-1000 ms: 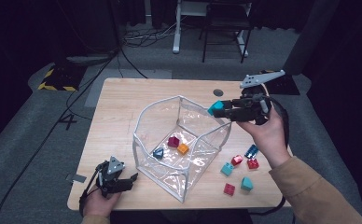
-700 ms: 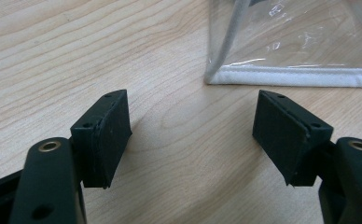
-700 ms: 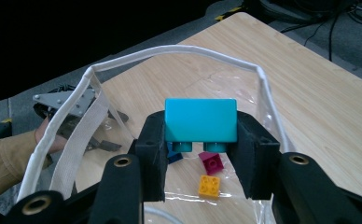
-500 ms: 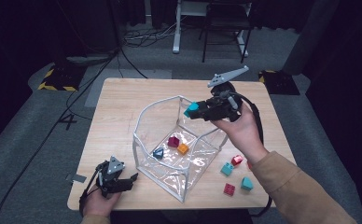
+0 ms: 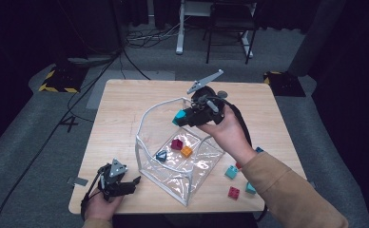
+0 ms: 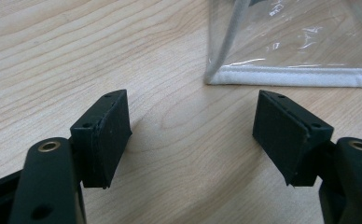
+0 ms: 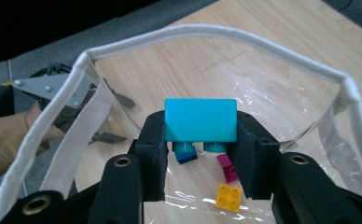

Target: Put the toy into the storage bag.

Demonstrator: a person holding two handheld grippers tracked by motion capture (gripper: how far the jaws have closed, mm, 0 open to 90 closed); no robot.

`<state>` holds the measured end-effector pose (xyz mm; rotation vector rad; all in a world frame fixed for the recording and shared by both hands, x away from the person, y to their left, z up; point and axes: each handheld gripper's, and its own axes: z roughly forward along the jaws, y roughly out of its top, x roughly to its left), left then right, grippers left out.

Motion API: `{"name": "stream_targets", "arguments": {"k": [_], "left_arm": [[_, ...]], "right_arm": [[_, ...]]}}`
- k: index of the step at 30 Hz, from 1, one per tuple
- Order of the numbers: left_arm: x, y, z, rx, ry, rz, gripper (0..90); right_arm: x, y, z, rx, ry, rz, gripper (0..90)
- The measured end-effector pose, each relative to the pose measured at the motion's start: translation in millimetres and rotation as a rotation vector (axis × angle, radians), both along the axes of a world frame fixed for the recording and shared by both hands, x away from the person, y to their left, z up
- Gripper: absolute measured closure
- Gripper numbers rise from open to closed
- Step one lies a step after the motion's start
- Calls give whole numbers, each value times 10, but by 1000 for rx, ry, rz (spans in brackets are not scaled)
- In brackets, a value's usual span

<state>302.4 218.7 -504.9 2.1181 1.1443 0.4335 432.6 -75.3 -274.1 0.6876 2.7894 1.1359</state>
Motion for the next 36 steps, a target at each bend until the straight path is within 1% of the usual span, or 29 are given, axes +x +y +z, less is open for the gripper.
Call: {"name": "stream_targets", "arguments": {"k": [6,8,14,17,19,21,25,27,29,30,32,33,35,36], "left_arm": [[1,0,0,0,0,-1,279],[1,0,0,0,0,-1,278],[2,1,0,2,0,-2,278],[2,1,0,1,1,-2,278],[2,1,0,1,0,-2,278],[2,1,-1,0,1,-2,278],[1,0,-1,-1,2,-2,278],[1,0,-1,-1,2,-1,278],[1,0,-1,-1,2,-2,278],[1,0,-1,0,1,-1,278],[1,0,-1,-1,2,-2,278],[1,0,-1,-1,2,-2,278],[2,0,-1,0,2,-2,277],[1,-1,-1,-2,3,-2,277]], "right_arm": [[46,140,-146,-59,28,8,590],[52,198,-205,-86,34,5,591],[52,333,-322,-153,62,13,590],[56,381,-374,-178,67,16,590],[64,409,-412,-193,82,18,590],[66,445,-448,-225,88,19,590],[54,478,-461,-252,91,23,589],[52,490,-477,-273,103,22,588],[46,492,-483,-287,104,19,584],[40,492,-484,-297,106,22,554],[37,499,-495,-305,122,23,442],[34,499,-495,-308,125,26,410],[22,489,-478,-298,122,31,393],[17,476,-462,-284,127,31,391]]}}
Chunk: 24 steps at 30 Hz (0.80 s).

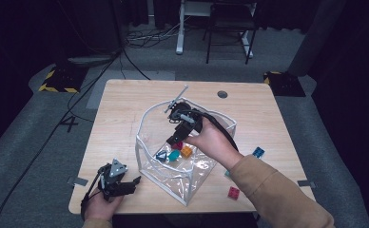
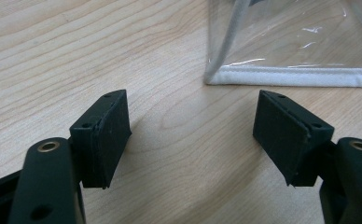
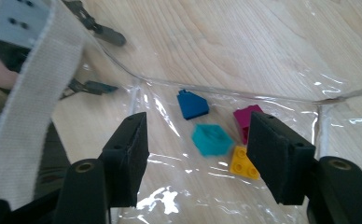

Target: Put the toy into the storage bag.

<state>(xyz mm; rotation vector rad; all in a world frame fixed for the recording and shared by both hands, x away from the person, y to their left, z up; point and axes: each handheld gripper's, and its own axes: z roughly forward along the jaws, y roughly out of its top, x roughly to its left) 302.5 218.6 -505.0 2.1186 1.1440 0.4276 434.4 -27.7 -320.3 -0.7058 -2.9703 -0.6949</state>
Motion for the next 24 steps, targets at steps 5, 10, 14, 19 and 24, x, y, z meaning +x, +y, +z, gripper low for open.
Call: {"name": "stream_targets", "arguments": {"k": [5,10,14,19,24], "left_arm": [[0,0,0,1,-2,1,276],[0,0,1,1,-1,1,276],[0,0,1,2,-1,1,276],[9,-4,1,1,0,1,275],[13,-5,1,0,1,-1,275]], "right_arm": [[-63,-88,112,68,-6,10,393],[-131,-245,273,137,-41,12,405],[-174,-430,390,184,-74,3,407],[-179,-693,488,244,-97,-40,411],[-168,-944,531,276,-120,-81,411]]}}
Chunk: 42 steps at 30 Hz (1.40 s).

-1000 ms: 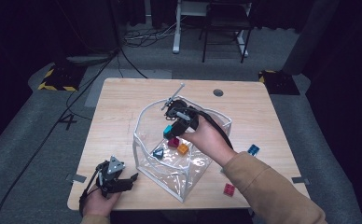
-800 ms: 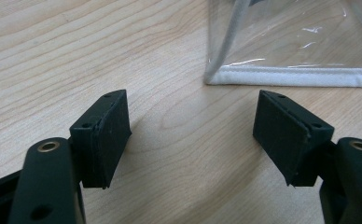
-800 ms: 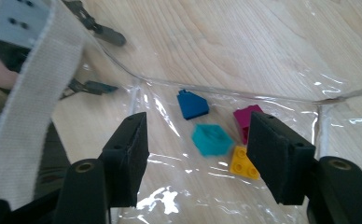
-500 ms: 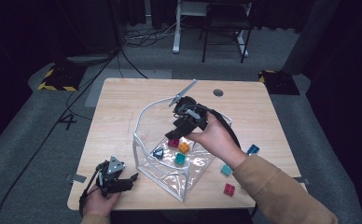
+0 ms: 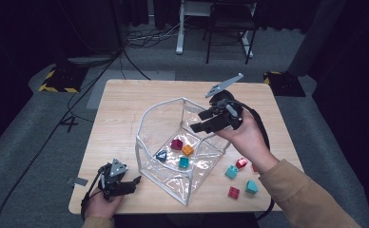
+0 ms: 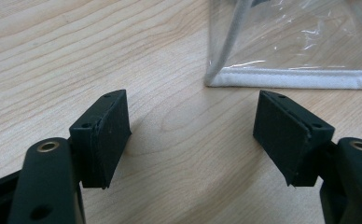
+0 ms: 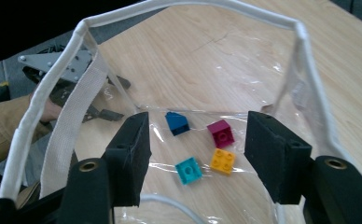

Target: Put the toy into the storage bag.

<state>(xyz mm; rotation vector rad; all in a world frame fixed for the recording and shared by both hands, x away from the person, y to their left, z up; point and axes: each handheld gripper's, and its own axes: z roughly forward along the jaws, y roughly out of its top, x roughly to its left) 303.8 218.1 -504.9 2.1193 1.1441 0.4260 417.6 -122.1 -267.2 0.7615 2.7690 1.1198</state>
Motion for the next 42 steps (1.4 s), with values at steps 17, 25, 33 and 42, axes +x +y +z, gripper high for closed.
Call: {"name": "stream_targets", "arguments": {"k": [17,25,33,42], "left_arm": [[-1,-1,0,0,-1,1,275],[-1,-1,0,2,-1,1,275],[-2,-2,0,2,-2,2,275],[-2,-2,0,2,-2,2,275]], "right_arm": [[2,-956,48,77,-50,-165,414],[17,-1365,-55,80,-53,-252,391],[56,-1655,-214,70,-33,-311,349],[128,-1873,-506,25,-15,-395,249]]}}
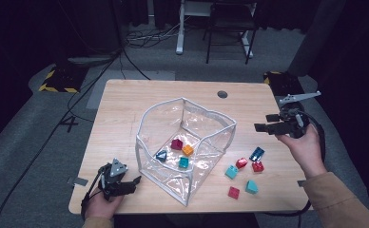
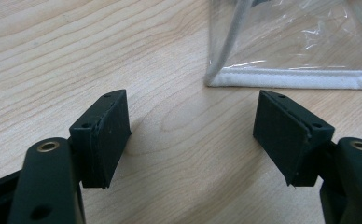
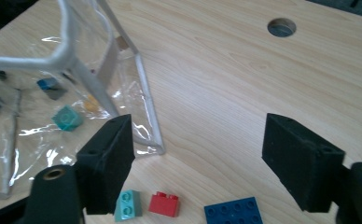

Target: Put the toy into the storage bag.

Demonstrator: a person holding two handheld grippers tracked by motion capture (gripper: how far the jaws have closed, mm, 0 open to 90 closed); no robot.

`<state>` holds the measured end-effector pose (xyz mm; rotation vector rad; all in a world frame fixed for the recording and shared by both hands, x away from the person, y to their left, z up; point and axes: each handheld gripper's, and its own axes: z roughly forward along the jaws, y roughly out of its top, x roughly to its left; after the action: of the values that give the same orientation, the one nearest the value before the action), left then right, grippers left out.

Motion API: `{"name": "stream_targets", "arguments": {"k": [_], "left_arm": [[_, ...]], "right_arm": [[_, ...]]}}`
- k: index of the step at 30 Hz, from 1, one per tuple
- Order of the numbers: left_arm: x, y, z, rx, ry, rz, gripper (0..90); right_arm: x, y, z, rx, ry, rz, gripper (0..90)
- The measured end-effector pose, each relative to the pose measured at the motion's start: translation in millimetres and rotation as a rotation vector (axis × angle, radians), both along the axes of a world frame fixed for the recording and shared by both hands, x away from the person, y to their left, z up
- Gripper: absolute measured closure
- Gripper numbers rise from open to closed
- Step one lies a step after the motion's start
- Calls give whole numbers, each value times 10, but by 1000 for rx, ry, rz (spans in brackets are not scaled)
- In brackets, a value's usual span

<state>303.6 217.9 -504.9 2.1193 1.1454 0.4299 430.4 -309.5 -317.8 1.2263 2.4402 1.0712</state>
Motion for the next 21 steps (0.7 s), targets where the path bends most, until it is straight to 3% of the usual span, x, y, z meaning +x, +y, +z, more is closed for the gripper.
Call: {"name": "stream_targets", "arguments": {"k": [10,14,15,21], "left_arm": [[0,0,0,0,0,0,275],[0,0,0,0,0,1,275],[-1,-2,0,-2,1,1,275],[-1,-2,-1,-2,1,1,275]], "right_arm": [[56,-186,-377,-24,43,-46,217],[62,-200,-488,-51,53,-42,210],[63,-209,-590,-70,66,-47,209],[74,-225,-796,-89,97,-50,202]]}}
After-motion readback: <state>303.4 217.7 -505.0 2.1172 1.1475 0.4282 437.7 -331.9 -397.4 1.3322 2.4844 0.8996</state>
